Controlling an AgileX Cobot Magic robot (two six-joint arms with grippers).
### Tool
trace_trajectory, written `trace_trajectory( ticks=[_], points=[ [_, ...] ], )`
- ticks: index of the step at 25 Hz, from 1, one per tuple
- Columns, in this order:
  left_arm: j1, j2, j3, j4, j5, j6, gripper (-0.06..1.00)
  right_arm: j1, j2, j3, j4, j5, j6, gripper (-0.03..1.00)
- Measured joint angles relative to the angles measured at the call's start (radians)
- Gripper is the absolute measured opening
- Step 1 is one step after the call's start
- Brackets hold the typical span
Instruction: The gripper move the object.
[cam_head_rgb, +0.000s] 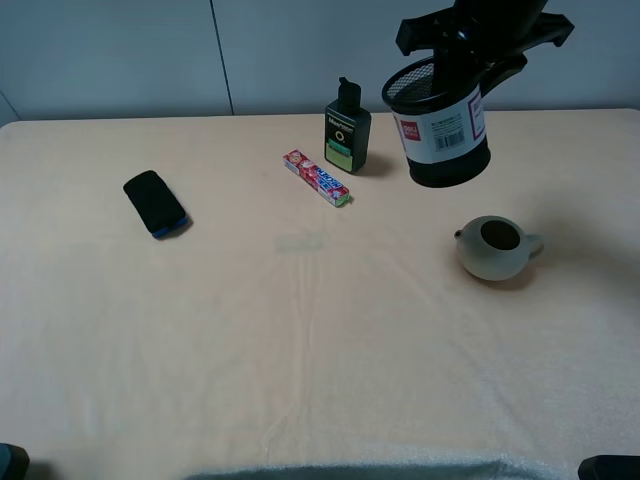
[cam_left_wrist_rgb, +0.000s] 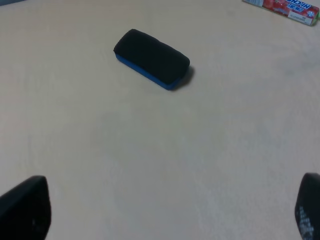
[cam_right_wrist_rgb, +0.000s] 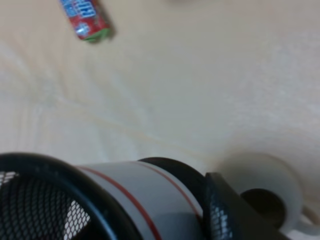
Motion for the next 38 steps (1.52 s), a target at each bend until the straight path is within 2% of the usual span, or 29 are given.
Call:
trace_trajectory(
  ticks=[10,20,31,38],
  points=[
    [0.000,0.000,0.000,0.000,0.000,0.000,0.99,0.172,0.000,0.000,0.001,-0.010,0.043,0.22],
    [0.000,0.000,0.000,0.000,0.000,0.000,0.99,0.333,0.000,0.000,0.042,-0.135,0.081,0.22],
    [0.000,0.000,0.000,0.000,0.000,0.000,0.99,0.428,0.012,0.000,0.118,-0.285,0.098,0.22],
    [0.000,0.000,0.000,0.000,0.000,0.000,0.99,0.462,0.070,0.000,0.169,-0.401,0.053,0.22]
  ],
)
